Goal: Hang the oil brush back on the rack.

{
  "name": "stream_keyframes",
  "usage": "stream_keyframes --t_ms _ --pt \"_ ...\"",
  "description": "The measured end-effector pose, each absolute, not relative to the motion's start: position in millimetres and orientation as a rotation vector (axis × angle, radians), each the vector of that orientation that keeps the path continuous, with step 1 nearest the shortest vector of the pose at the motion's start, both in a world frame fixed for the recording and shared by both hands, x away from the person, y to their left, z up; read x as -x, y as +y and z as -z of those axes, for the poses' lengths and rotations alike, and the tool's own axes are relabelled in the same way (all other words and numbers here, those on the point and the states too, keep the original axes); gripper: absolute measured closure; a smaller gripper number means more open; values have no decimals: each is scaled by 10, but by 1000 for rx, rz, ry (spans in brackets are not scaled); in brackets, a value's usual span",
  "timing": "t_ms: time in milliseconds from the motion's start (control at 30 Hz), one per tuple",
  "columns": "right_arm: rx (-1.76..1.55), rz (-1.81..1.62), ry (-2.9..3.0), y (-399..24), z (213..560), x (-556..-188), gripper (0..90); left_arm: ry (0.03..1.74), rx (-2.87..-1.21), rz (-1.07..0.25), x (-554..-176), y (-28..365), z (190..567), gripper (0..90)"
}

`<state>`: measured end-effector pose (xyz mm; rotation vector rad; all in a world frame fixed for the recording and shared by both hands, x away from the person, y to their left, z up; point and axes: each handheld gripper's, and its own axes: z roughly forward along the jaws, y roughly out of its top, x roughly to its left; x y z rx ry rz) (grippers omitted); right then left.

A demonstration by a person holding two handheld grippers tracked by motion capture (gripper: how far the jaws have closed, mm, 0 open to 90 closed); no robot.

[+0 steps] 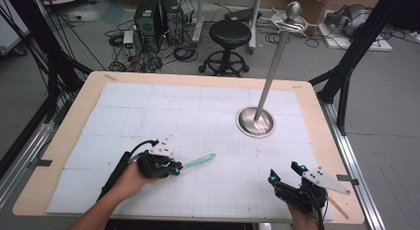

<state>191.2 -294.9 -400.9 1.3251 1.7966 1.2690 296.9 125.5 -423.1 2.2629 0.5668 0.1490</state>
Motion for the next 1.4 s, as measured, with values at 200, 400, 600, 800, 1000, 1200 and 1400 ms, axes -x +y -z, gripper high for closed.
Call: stream_keyframes --t_ms 200,400,600,800,1000,1200,1400 --pt "-1336 -1280 1803 -2924 4009 -1916 206 575 -2171 -170 -2921 1299 4133 822" --pt "-1388 -1379 1801 -2854 4002 -1968 205 567 -2032 -205 -2820 1348 4013 821" --pt "-1367 -1468 1864 -2603 3992 -2093 195 544 -1932 -248 -2706 1388 3921 822" --pt "-1286 -1559 1981 -2222 3974 -2218 193 523 -1860 -267 -2620 1410 3864 821" --pt "-1205 -1687 2040 -1949 3919 -2373 252 515 -1818 -250 -2586 1394 3835 820" --pt "-1185 -1792 2054 -1800 3862 -2479 304 499 -1811 -234 -2548 1367 3814 820" --pt "-1165 -1861 2083 -1696 3804 -2532 346 484 -1823 -234 -2529 1328 3821 821"
